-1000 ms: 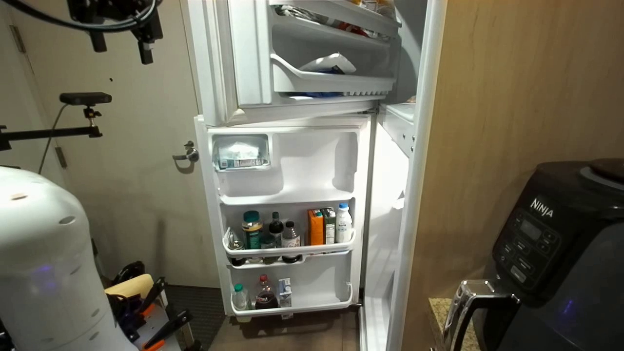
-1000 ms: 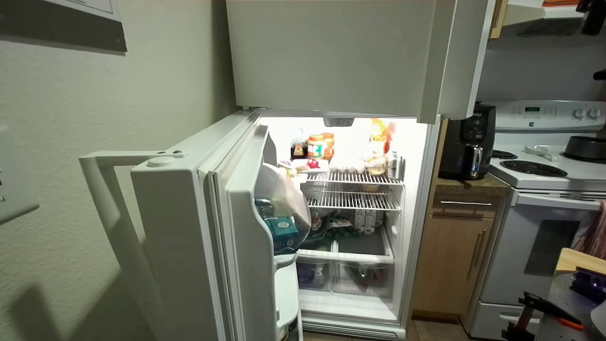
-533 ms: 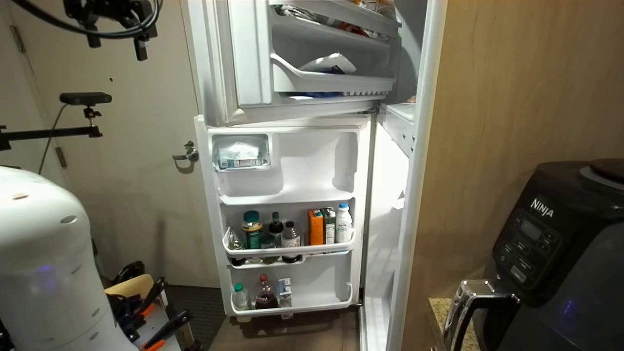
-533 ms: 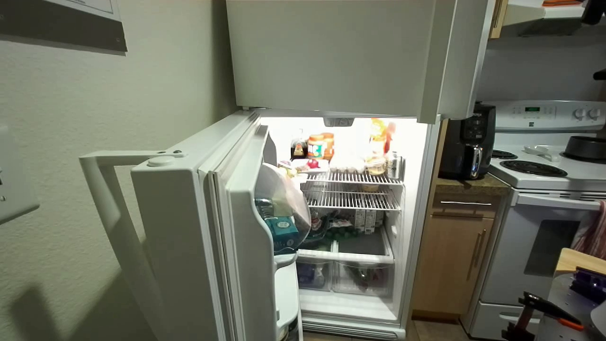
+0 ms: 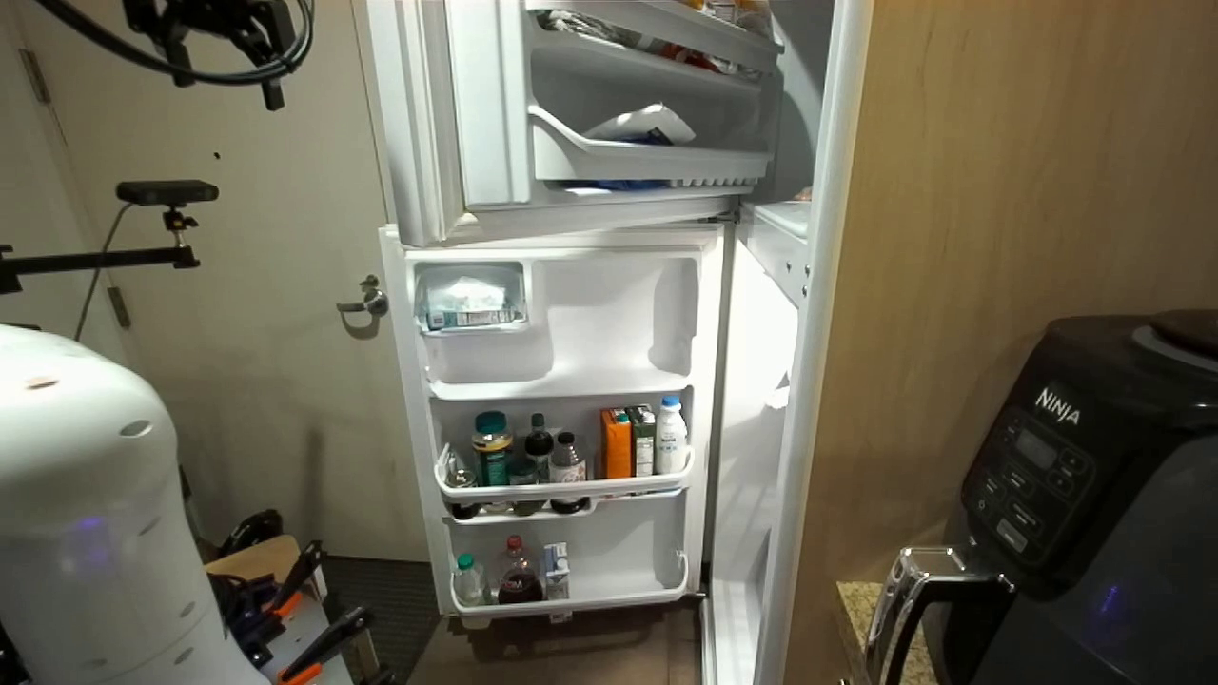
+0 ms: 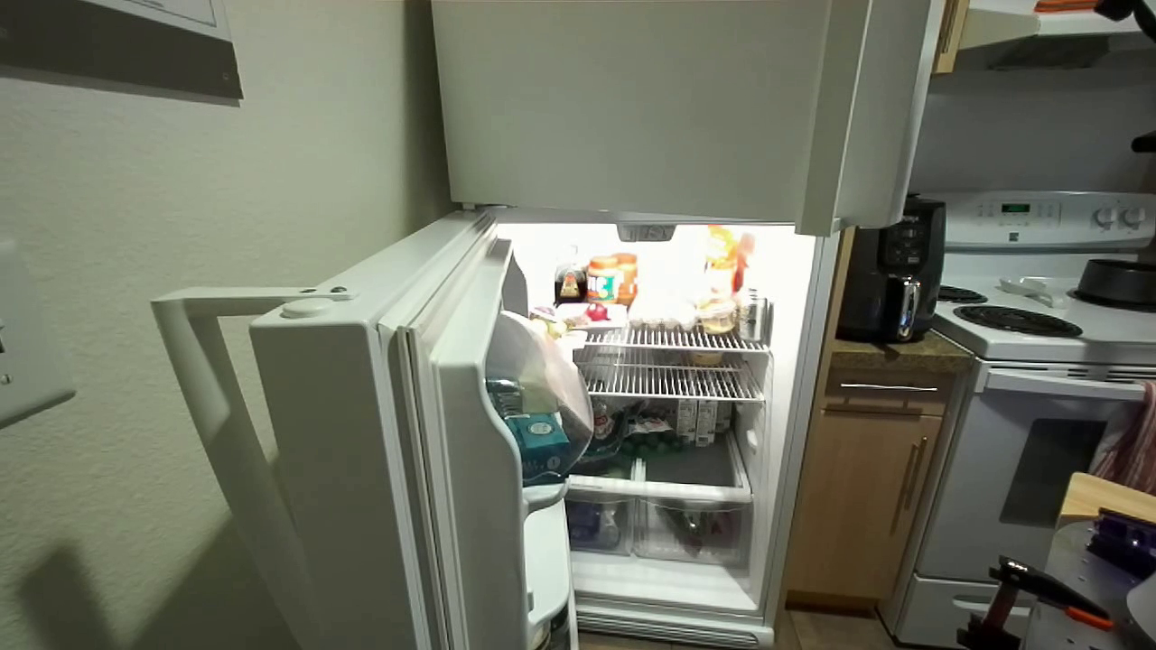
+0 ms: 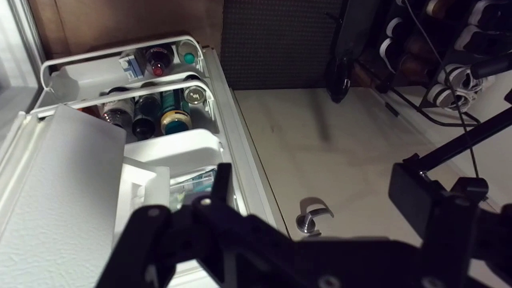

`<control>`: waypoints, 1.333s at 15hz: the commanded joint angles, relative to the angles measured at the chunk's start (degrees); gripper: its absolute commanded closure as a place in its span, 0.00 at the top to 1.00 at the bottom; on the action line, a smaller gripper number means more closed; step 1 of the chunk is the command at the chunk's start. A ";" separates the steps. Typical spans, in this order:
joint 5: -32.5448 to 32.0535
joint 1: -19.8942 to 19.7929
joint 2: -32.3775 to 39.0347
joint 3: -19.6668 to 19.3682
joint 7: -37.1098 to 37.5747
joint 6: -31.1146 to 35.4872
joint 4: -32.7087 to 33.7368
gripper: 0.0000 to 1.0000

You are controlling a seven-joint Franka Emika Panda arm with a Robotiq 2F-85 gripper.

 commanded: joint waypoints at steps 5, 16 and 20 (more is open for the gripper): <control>4.83 1.72 -4.97 1.90 -3.45 15.17 -9.01 1.00; 4.19 6.35 -10.19 3.24 -2.44 37.68 -21.73 1.00; 3.06 6.02 -8.00 3.02 -0.98 41.58 -22.51 1.00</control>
